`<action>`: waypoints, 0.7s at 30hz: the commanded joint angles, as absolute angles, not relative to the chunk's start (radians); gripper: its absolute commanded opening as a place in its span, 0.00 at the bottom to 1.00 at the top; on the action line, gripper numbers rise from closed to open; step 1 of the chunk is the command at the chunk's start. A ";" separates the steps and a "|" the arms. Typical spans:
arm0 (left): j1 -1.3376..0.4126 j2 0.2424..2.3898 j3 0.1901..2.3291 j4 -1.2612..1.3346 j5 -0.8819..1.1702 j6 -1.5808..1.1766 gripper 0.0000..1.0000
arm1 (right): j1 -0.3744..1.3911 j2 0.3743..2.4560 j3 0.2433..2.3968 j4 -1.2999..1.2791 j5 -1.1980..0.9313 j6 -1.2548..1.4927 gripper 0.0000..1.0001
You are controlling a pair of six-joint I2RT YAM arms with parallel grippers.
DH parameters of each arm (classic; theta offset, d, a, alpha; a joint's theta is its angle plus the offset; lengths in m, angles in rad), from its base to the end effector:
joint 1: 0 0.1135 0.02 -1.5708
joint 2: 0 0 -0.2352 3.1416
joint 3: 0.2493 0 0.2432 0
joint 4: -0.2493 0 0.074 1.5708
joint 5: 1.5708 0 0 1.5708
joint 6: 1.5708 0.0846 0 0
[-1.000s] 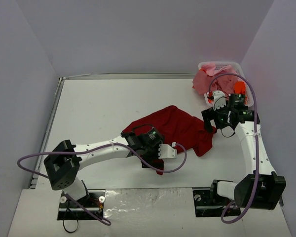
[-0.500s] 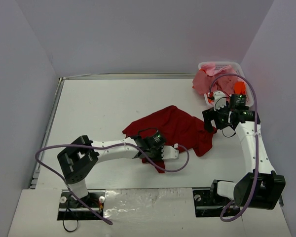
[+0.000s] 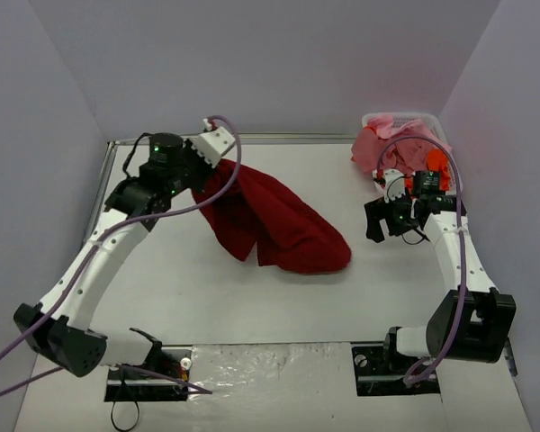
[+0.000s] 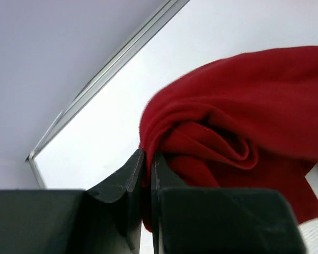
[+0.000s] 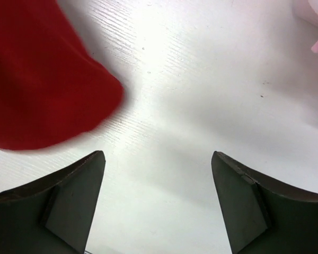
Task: Fold and stack the t-shirts
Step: Flatten out the tshirt
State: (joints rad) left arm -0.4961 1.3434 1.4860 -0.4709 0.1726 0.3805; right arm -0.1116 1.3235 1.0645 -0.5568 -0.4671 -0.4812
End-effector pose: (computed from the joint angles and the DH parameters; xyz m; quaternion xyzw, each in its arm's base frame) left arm 0.2927 -0.1749 0.3848 0.3892 0.7123 -0.1035 0.5749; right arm 0.3104 0.0035 0.2303 -0.2500 0.8733 0.1010 0.4058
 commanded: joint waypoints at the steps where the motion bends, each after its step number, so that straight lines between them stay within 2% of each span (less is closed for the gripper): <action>1: -0.427 1.296 1.390 -0.539 0.163 0.336 0.03 | -0.098 1.365 1.117 -0.558 -0.503 -0.505 0.79; 4: -0.379 1.305 1.265 -0.522 0.096 0.322 0.12 | -0.063 1.416 1.141 -0.564 -0.474 -0.526 0.80; 9: -0.334 1.388 1.152 -0.525 0.035 0.321 0.03 | 0.026 1.483 1.193 -0.603 -0.460 -0.560 0.80; 13: -0.328 1.422 1.108 -0.497 0.015 0.302 0.02 | 0.138 1.519 1.258 -0.696 -0.506 -0.620 0.79; 17: -0.304 1.413 1.095 -0.442 -0.055 0.244 0.02 | 0.355 1.534 1.319 -0.747 -0.519 -0.632 0.79; 19: -0.266 1.408 1.103 -0.420 -0.028 0.186 0.02 | 0.432 1.542 1.327 -0.723 -0.503 -0.629 0.80; 21: -0.194 1.408 1.118 -0.410 0.089 0.160 0.02 | 0.526 1.571 1.341 -0.698 -0.480 -0.629 0.82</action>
State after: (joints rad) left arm -0.2691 1.4483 1.0599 -0.4625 0.0319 0.2440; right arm 0.4358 1.5467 1.3037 -0.6575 -0.4839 -0.6075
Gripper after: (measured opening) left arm 0.054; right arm 0.812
